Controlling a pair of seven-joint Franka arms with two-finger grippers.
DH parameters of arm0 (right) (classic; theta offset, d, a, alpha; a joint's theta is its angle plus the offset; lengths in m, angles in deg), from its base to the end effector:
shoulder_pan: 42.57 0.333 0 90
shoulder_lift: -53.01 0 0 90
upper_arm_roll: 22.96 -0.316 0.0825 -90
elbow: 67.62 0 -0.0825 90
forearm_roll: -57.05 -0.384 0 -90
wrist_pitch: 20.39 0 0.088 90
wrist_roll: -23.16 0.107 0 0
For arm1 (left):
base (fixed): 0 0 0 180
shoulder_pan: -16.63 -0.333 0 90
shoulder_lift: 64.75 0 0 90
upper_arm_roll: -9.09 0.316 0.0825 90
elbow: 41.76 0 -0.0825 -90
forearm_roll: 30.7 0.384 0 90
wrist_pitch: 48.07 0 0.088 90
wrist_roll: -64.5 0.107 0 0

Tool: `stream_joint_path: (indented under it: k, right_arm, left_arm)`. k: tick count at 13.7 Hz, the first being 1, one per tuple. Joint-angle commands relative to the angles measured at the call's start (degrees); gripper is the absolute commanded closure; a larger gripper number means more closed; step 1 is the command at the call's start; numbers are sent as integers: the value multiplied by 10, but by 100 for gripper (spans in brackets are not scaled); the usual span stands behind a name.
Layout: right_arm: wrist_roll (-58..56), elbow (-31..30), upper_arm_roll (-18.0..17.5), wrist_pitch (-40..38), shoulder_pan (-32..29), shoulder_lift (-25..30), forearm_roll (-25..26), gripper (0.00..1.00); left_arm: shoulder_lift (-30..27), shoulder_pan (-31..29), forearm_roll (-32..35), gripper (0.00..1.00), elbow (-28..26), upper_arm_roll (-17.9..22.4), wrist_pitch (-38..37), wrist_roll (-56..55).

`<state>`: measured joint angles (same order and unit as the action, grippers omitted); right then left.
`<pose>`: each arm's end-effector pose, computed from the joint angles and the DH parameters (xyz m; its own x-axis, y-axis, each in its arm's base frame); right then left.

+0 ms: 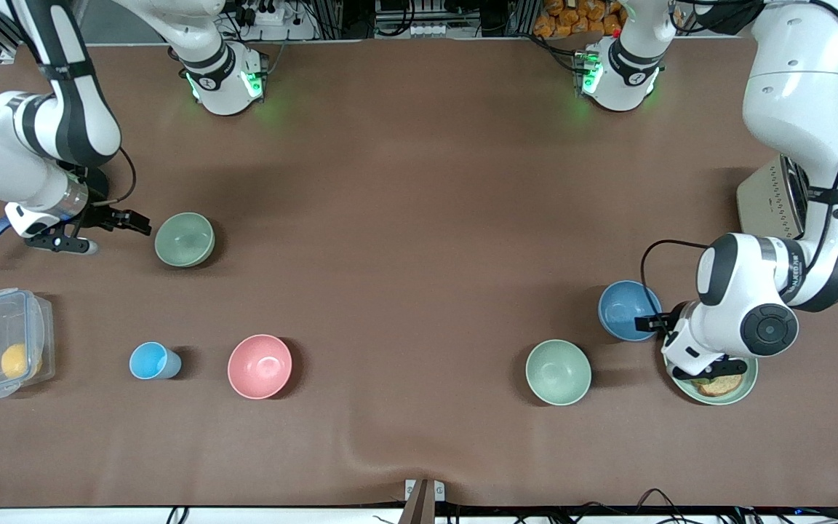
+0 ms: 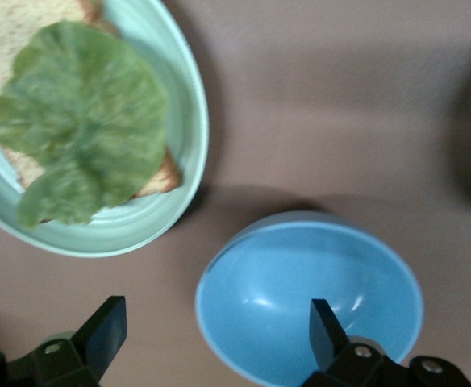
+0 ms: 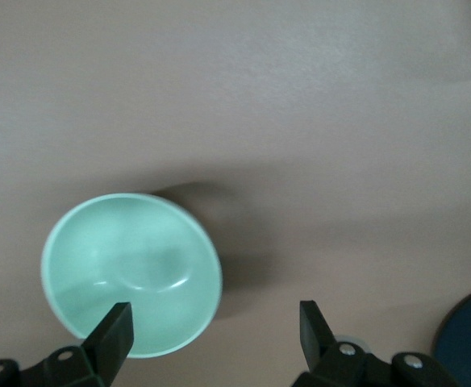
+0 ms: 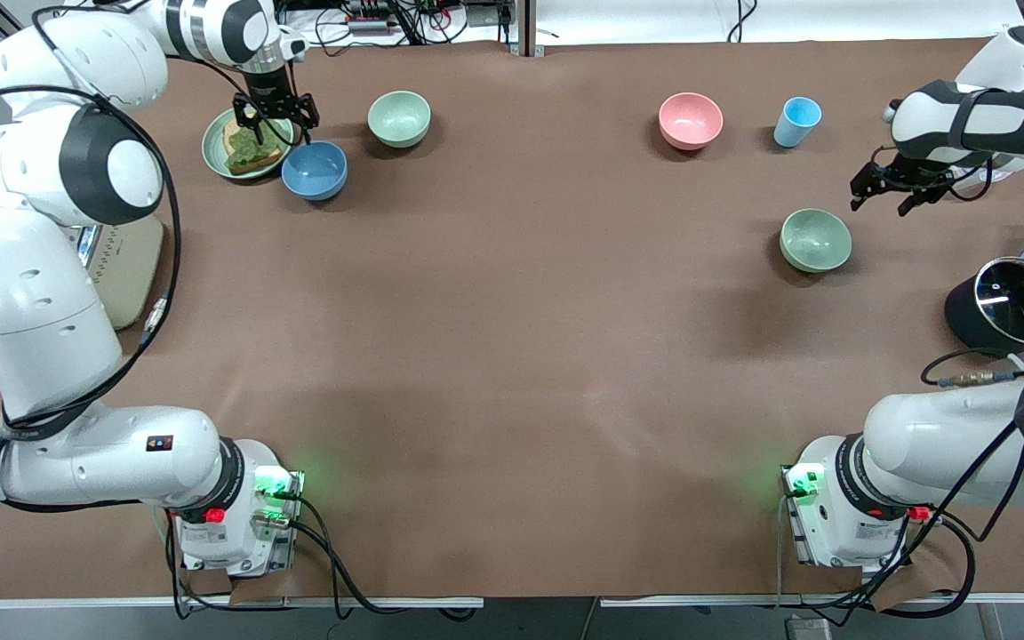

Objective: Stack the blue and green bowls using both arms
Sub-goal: 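Grasp the green bowl with the right gripper while the left gripper grasps the blue bowl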

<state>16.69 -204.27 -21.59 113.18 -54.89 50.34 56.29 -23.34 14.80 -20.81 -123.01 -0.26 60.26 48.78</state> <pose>0.4731 -0.1150 0.2921 0.9861 -0.1337 -0.0987 -0.1361 -0.9905 -0.0188 0.6961 -0.0589 0.2568 0.9702 0.1049 -0.2185 0.0843 -0.9913 -0.1015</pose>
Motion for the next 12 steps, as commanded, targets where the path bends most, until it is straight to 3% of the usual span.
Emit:
stream_joint_path:
  k: [1,5,6,9,10,11,12]
  right_arm:
    - [-12,-5,-8,16,-15,-19,-5,17]
    - [-13,-9,-8,34,-16,-50,-31,17]
    - [-13,-11,-8,45,-16,-58,-31,21]
    - [-13,-39,-8,105,-17,-79,-32,44]
    - [-14,-46,-8,118,-17,-81,-32,63]
    - [-14,-46,-8,118,-17,-83,-32,84]
    - [-13,-46,-9,118,-17,-83,-33,100]
  left_arm:
    - [1,-3,-15,0,-5,-1,10,-9]
    - [-1,-8,-17,0,-54,-1,56,-10]
    - [-2,-9,-17,0,-60,-1,61,-10]
    - [0,-9,-17,0,-81,0,81,-12]
    - [0,-8,-17,4,-88,0,90,-20]
    - [0,-7,-17,34,-89,0,92,-33]
    - [-1,-7,-16,73,-89,0,92,-45]
